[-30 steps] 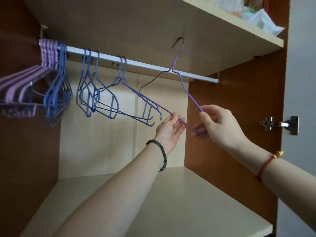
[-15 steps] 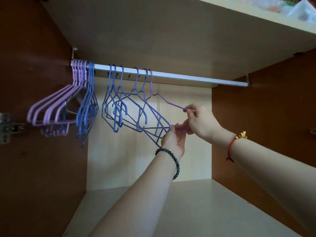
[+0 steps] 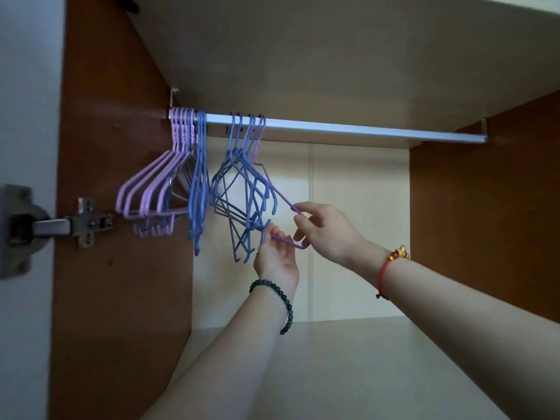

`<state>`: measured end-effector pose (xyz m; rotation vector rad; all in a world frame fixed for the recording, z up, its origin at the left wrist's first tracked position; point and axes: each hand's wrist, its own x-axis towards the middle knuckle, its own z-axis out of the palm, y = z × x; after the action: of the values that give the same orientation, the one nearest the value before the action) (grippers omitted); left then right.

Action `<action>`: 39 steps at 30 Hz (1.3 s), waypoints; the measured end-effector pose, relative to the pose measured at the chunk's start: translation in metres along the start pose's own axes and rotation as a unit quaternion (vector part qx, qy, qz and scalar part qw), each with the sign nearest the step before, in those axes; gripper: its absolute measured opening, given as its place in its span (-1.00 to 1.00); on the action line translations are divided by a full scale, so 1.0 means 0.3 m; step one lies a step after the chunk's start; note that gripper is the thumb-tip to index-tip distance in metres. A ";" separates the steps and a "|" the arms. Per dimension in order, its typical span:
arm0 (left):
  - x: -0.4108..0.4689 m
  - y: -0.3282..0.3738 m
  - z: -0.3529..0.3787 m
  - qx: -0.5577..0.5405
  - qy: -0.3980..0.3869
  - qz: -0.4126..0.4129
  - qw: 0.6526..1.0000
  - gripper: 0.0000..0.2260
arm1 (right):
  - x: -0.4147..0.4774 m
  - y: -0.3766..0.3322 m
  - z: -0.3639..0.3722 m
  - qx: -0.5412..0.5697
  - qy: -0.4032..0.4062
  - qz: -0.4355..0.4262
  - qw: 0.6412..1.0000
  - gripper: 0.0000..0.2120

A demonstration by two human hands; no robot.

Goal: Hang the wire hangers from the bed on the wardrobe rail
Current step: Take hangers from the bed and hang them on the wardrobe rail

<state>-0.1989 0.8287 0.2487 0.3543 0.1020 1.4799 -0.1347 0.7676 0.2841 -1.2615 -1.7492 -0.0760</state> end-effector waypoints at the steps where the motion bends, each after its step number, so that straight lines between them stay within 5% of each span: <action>1: 0.003 0.022 -0.008 -0.005 0.000 0.009 1.000 -0.79 | 0.007 -0.016 0.020 0.001 -0.005 -0.010 1.000 -0.69; 12: 0.004 0.091 -0.088 -0.030 -0.032 0.026 0.999 -0.78 | -0.024 -0.097 0.101 0.001 -0.088 -0.018 0.996 -0.60; 16: -0.047 0.047 -0.091 0.015 -0.048 -0.018 0.999 -0.81 | -0.085 -0.072 0.055 0.054 -0.071 0.000 0.996 -0.69; 24: -0.172 -0.168 -0.067 0.175 -0.113 -0.098 0.973 -0.81 | -0.269 0.071 -0.188 -0.009 -0.003 0.073 0.997 -0.70; 31: -0.391 -0.445 0.010 0.323 -0.235 -0.125 0.908 -0.85 | -0.587 0.186 -0.524 -0.085 0.070 0.159 0.981 -0.70; 39: -0.836 -0.819 0.072 0.422 -0.443 -0.130 0.780 -0.79 | -1.109 0.184 -0.924 -0.132 0.181 0.257 0.940 -0.74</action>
<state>0.0173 0.5660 0.1597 1.6700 0.0445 0.7833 0.0935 0.4109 0.1776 -1.7434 -1.0812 -0.2301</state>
